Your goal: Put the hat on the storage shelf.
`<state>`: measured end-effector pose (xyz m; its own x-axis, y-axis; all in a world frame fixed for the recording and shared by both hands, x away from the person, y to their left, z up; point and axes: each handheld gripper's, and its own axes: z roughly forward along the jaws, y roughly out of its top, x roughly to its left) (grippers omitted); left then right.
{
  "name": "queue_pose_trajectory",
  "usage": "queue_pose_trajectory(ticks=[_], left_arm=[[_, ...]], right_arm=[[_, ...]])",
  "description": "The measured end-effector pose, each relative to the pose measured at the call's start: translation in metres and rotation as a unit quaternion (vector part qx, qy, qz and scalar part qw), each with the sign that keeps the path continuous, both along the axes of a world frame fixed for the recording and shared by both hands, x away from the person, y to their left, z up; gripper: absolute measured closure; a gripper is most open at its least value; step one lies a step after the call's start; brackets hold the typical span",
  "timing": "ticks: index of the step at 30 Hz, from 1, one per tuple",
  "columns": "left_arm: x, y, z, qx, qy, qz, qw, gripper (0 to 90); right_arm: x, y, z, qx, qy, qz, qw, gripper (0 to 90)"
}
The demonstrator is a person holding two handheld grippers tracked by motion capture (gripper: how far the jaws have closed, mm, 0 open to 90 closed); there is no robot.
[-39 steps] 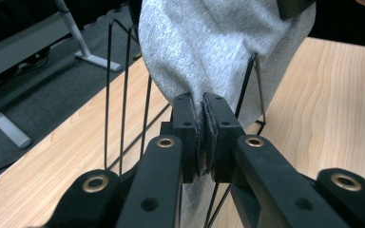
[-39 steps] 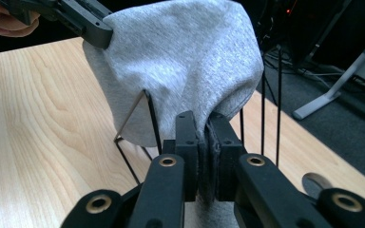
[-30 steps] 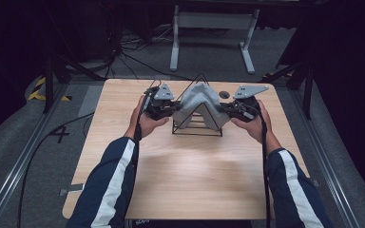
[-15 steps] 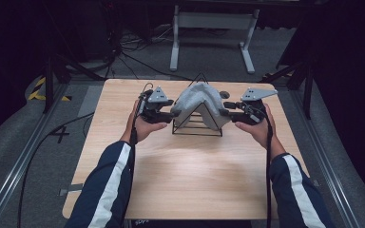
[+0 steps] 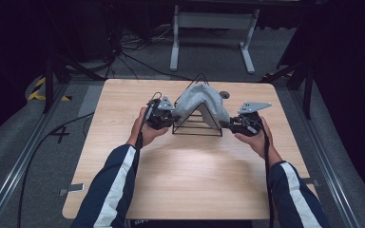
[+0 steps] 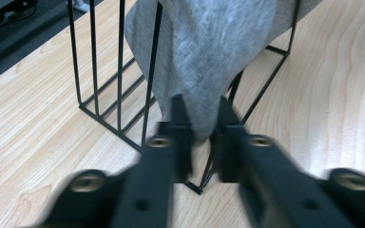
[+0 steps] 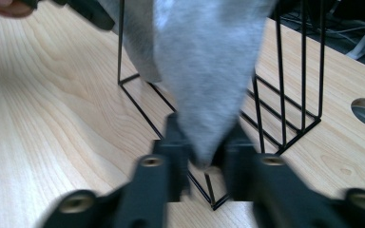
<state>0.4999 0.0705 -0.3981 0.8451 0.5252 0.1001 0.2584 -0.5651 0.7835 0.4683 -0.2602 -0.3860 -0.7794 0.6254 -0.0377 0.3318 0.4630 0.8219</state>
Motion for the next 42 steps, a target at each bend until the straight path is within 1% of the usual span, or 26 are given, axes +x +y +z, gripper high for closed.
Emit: queue_pose_trajectory(ticks=[1,3,6,7,9,10,11,12,15,17,18,20,21,22,26,27,28,30,32,34,35,36,38,39,41,42], left_arm=[[0.000,0.000,0.000,0.000,0.002,0.002,1.0000,87.0],[-0.001,0.003,0.000,0.009,0.000,-0.006,0.9999,87.2],[-0.002,0.008,0.001,0.006,0.005,-0.013,0.9999,87.3],[0.000,0.010,0.000,0.021,0.009,-0.017,0.9996,87.4],[0.002,0.010,-0.005,0.038,0.014,-0.015,0.9991,87.4],[0.003,0.008,-0.007,0.038,0.014,-0.014,0.9991,87.4],[0.003,0.006,-0.008,0.046,0.013,-0.013,0.9988,87.5],[0.004,0.002,-0.009,0.051,0.010,-0.011,0.9986,87.5],[0.008,-0.005,-0.016,0.075,0.011,-0.008,0.9971,87.5],[0.015,-0.008,-0.021,0.071,0.019,0.004,0.9973,87.5],[0.015,-0.008,-0.021,0.071,0.019,0.004,0.9973,87.5],[0.018,-0.009,-0.021,0.070,0.013,0.019,0.9973,87.4],[0.019,-0.009,-0.020,0.068,0.016,0.020,0.9973,87.4],[0.021,-0.008,-0.020,0.070,0.012,0.022,0.9972,87.4],[0.026,-0.007,-0.020,0.067,0.021,0.027,0.9972,87.5],[0.026,-0.007,-0.019,0.069,0.025,0.009,0.9972,87.5],[0.023,-0.010,-0.020,0.099,0.032,-0.013,0.9944,87.5],[0.020,-0.012,-0.021,0.108,0.032,-0.022,0.9934,87.5],[0.020,-0.010,-0.021,0.106,0.032,-0.012,0.9938,87.5],[0.021,-0.009,-0.021,0.109,0.030,-0.013,0.9935,87.6],[0.022,-0.010,-0.022,0.113,0.017,0.004,0.9934,87.6],[0.023,-0.011,-0.022,0.112,0.014,0.014,0.9935,87.6],[0.025,-0.012,-0.024,0.112,0.019,0.025,0.9932,87.6],[0.027,-0.014,-0.025,0.121,0.020,0.025,0.9922,87.6],[0.028,-0.017,-0.029,0.124,0.019,0.026,0.9918,87.8],[0.028,-0.018,-0.030,0.114,0.023,0.028,0.9928,87.7]], right_arm=[[-0.002,0.001,-0.002,-0.009,-0.005,0.008,0.9999,85.6],[-0.004,0.000,-0.002,-0.016,-0.007,0.009,0.9998,86.2],[-0.006,-0.004,0.000,-0.015,-0.013,0.007,0.9998,86.4],[-0.006,-0.008,0.002,-0.011,-0.014,0.005,0.9998,86.3],[-0.004,-0.010,0.000,-0.018,-0.015,-0.003,0.9997,86.2],[-0.003,-0.009,-0.001,-0.025,-0.015,-0.003,0.9996,86.0],[-0.002,-0.007,-0.002,-0.033,-0.016,-0.003,0.9993,85.9],[-0.001,-0.005,-0.003,-0.035,-0.017,-0.003,0.9992,85.9],[0.004,-0.003,-0.007,-0.042,-0.011,-0.006,0.9990,86.4],[0.010,-0.004,-0.011,-0.042,-0.001,-0.016,0.9990,86.8],[0.010,-0.004,-0.011,-0.042,-0.001,-0.016,0.9990,86.8],[0.014,-0.004,-0.012,-0.048,0.003,-0.024,0.9986,86.8],[0.015,-0.003,-0.012,-0.050,0.003,-0.028,0.9984,86.8],[0.015,-0.003,-0.011,-0.051,0.000,-0.031,0.9982,86.7],[0.019,-0.001,-0.013,-0.060,0.002,-0.041,0.9973,86.8],[0.021,0.001,-0.014,-0.064,0.006,-0.042,0.9970,87.1],[0.021,0.003,-0.014,-0.067,0.010,-0.039,0.9969,87.2],[0.019,0.006,-0.017,-0.079,0.017,-0.033,0.9962,87.2],[0.018,0.008,-0.020,-0.085,0.024,-0.026,0.9957,87.2],[0.018,0.009,-0.021,-0.086,0.022,-0.030,0.9956,87.2],[0.018,0.009,-0.021,-0.088,0.020,-0.034,0.9953,87.2],[0.019,0.009,-0.021,-0.092,0.016,-0.043,0.9947,87.2],[0.022,0.010,-0.022,-0.092,0.015,-0.054,0.9942,87.2],[0.023,0.010,-0.022,-0.093,0.013,-0.058,0.9939,87.2],[0.025,0.012,-0.024,-0.095,0.014,-0.064,0.9934,87.2],[0.026,0.013,-0.025,-0.095,0.015,-0.063,0.9933,87.2]])
